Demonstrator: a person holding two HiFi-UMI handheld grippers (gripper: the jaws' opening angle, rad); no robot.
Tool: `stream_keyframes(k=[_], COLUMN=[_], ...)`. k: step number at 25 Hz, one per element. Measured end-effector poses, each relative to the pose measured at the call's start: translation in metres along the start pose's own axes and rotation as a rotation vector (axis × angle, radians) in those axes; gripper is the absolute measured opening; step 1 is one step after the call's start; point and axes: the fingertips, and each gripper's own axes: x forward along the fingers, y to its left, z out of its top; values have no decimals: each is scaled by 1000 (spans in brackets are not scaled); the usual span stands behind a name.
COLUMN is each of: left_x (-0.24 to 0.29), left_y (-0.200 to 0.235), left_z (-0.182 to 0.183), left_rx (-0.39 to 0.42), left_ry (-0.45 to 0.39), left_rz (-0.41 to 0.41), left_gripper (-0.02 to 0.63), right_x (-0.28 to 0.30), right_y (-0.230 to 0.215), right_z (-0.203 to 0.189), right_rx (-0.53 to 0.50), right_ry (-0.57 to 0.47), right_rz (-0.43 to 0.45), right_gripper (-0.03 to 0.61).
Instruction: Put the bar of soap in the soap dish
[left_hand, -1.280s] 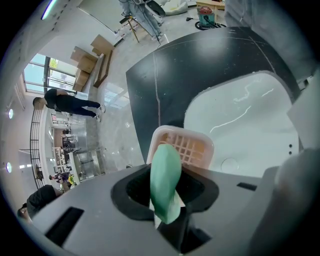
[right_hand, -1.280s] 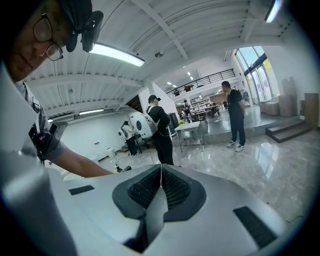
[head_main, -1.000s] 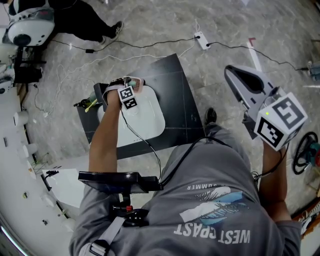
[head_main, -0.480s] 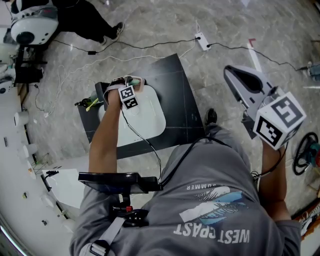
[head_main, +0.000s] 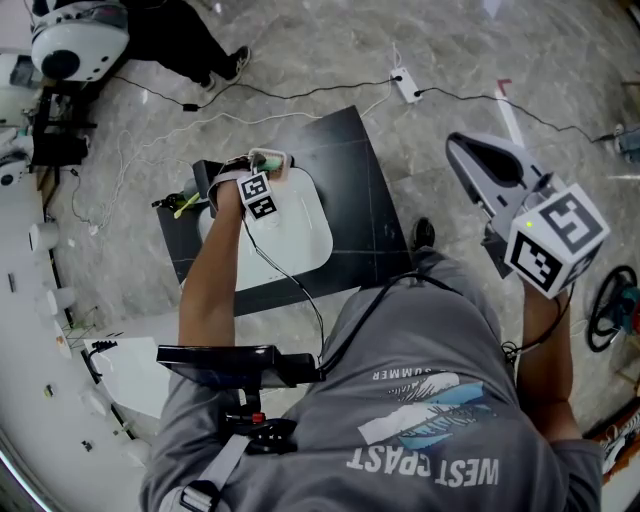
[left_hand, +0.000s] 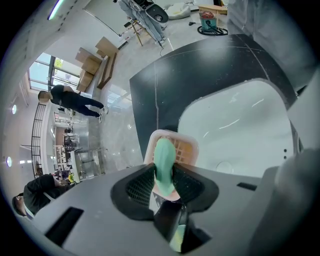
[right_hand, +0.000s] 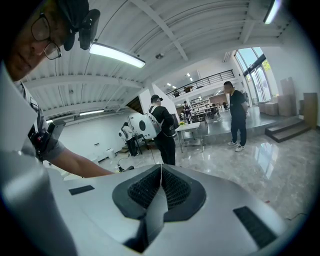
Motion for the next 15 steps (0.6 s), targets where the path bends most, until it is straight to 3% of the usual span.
stream_keyframes(k=[15], left_x=[-25], left_y=[-12], left_z=[-5], left_rx=[-53], left_ry=[-19], left_rz=[43], left_gripper=[114], right_x=[-13], right_y=[26], right_z=[-7], right_rx=[-6], right_ry=[-8], right_rz=[12], right_gripper=[8])
